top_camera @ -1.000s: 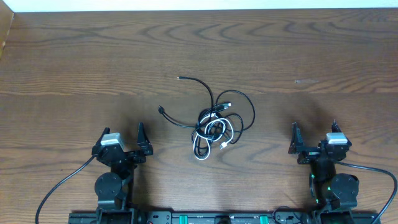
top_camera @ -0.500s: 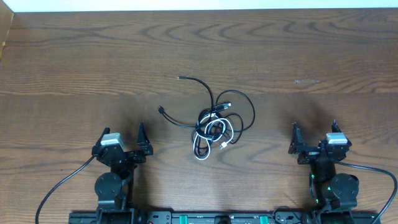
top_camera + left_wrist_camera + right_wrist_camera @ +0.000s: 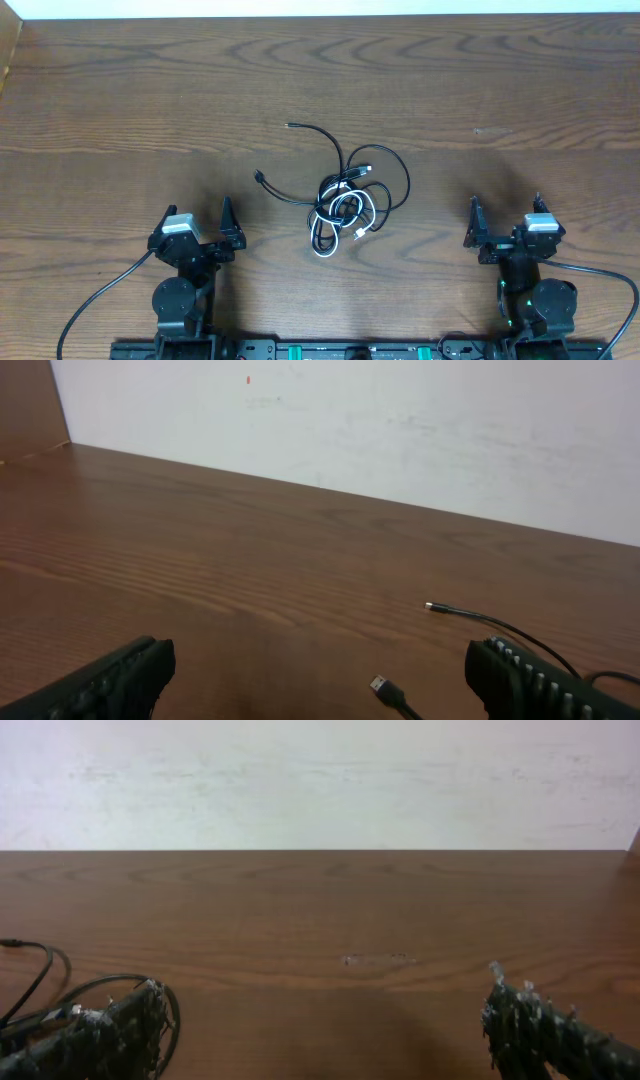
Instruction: Untangle cables
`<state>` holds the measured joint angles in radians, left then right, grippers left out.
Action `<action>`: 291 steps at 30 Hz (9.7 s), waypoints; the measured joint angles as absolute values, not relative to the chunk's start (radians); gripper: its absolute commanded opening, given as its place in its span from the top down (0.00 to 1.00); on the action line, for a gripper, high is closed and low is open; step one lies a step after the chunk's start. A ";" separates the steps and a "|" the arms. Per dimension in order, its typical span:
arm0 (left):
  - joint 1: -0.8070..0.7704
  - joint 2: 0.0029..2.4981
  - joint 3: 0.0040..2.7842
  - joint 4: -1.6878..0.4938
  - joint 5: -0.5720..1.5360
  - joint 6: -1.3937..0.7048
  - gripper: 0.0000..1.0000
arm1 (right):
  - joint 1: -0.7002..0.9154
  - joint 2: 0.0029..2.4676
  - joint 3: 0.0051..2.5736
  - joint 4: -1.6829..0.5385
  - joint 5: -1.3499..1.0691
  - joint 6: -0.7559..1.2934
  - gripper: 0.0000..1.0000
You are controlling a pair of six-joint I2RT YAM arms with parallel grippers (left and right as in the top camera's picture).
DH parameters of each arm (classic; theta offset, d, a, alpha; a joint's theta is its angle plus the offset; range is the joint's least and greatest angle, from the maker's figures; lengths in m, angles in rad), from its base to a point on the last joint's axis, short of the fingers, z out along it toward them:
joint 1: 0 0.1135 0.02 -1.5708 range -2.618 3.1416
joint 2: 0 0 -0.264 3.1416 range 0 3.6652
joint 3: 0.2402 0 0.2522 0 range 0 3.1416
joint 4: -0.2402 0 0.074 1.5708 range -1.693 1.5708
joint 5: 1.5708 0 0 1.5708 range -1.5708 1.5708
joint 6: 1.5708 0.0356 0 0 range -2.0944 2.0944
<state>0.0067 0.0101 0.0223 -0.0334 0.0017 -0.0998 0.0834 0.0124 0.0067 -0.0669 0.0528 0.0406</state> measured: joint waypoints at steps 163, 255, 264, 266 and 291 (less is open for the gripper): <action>-0.465 1.849 1.161 -0.551 0.164 0.014 0.02 | 0.083 0.012 0.007 -0.067 0.053 0.040 0.01; -0.467 1.817 1.103 -0.435 0.154 -0.107 0.93 | 0.083 0.012 0.007 -0.067 0.053 0.040 0.01; -0.467 1.471 1.104 -0.331 0.216 -0.124 0.92 | 0.083 0.012 0.007 -0.067 0.053 0.040 0.01; -0.467 1.407 1.104 -0.332 0.216 -0.127 0.93 | 0.083 0.012 0.007 -0.067 0.053 0.040 0.01; -0.467 1.227 1.104 -0.124 0.227 -0.336 0.93 | 0.083 0.012 0.007 -0.024 0.107 0.033 0.01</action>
